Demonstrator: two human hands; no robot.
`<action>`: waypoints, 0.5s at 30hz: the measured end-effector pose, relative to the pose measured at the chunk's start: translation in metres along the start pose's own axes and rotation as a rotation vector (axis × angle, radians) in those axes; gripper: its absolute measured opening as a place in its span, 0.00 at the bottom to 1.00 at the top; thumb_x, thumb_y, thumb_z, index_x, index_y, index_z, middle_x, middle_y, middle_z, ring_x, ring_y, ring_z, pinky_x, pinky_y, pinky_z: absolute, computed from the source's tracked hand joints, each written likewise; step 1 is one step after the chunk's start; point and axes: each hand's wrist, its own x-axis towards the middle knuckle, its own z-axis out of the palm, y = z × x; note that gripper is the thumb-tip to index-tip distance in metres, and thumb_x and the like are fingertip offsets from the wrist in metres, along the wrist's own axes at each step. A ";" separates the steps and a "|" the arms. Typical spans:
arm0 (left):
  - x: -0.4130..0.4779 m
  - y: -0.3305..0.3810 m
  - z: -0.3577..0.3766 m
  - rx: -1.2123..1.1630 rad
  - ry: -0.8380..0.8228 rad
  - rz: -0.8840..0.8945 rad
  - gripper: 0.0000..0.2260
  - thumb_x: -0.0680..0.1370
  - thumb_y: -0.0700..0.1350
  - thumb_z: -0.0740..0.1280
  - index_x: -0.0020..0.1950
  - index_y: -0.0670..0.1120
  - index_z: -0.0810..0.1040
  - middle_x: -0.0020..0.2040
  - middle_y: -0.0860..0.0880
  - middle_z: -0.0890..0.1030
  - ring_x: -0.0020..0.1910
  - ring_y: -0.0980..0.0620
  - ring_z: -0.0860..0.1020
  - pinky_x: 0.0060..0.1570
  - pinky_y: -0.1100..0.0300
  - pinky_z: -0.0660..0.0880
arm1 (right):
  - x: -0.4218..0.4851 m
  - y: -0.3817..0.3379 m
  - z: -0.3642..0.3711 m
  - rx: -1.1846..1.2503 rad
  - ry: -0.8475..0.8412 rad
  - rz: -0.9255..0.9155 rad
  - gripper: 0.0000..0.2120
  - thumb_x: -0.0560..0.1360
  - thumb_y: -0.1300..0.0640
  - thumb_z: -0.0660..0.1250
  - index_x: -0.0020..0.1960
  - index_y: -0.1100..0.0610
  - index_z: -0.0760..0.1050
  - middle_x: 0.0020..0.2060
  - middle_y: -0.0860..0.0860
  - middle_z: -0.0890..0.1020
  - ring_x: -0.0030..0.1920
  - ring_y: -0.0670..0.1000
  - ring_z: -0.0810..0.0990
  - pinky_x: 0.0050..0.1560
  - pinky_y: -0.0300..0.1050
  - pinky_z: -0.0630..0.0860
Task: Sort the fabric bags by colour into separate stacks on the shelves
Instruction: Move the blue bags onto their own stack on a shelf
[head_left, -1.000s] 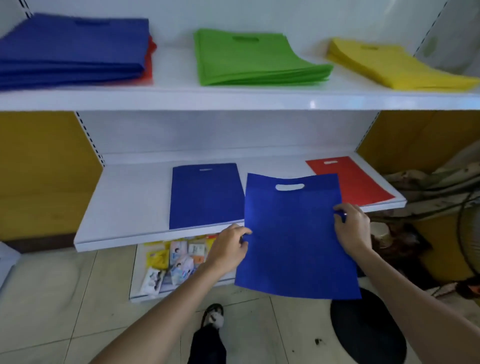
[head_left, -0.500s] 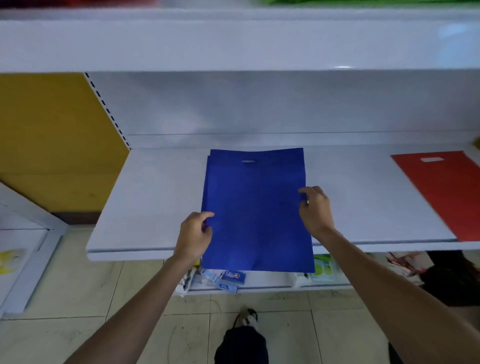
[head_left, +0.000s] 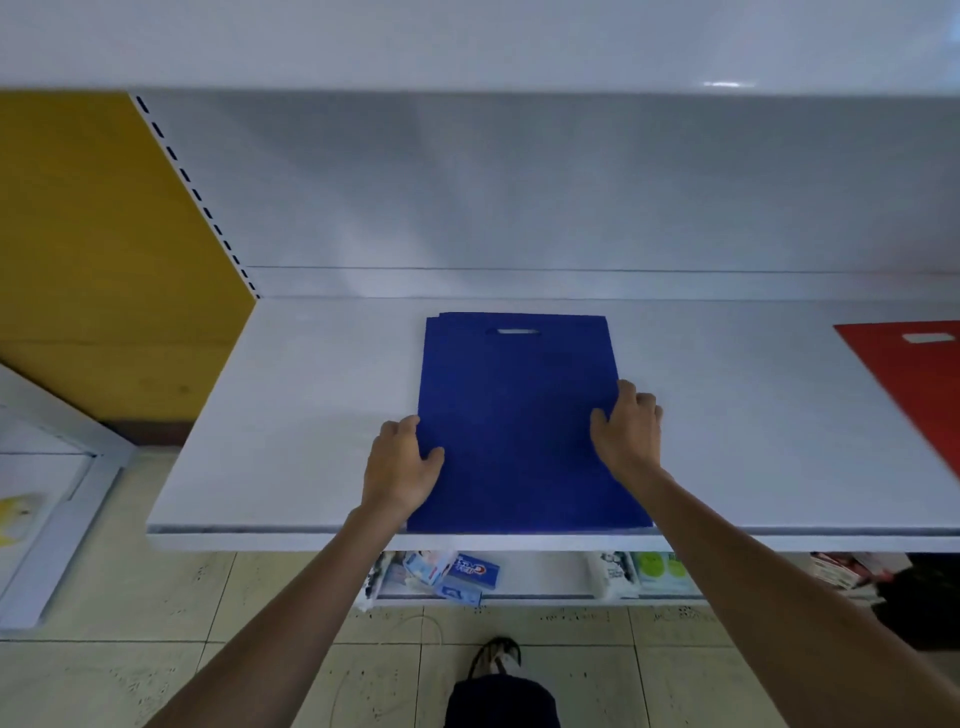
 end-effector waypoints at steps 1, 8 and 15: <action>0.001 0.001 0.001 0.003 -0.007 0.013 0.19 0.77 0.45 0.64 0.67 0.41 0.68 0.59 0.41 0.72 0.58 0.43 0.72 0.55 0.54 0.71 | 0.003 0.001 -0.002 0.039 -0.018 0.008 0.23 0.76 0.60 0.60 0.70 0.61 0.61 0.63 0.60 0.69 0.62 0.59 0.67 0.58 0.53 0.72; 0.006 -0.003 0.001 0.056 0.025 0.068 0.22 0.78 0.40 0.62 0.72 0.45 0.63 0.69 0.43 0.67 0.64 0.43 0.70 0.60 0.53 0.70 | 0.016 0.018 -0.010 0.121 -0.102 0.014 0.21 0.75 0.66 0.63 0.67 0.59 0.68 0.63 0.57 0.72 0.58 0.56 0.75 0.46 0.42 0.74; 0.016 -0.002 -0.006 0.012 -0.004 0.095 0.22 0.78 0.39 0.62 0.72 0.46 0.62 0.68 0.45 0.68 0.64 0.45 0.71 0.60 0.54 0.70 | 0.013 0.014 -0.008 0.069 -0.032 -0.049 0.19 0.76 0.65 0.62 0.67 0.58 0.68 0.64 0.55 0.72 0.60 0.56 0.74 0.54 0.47 0.76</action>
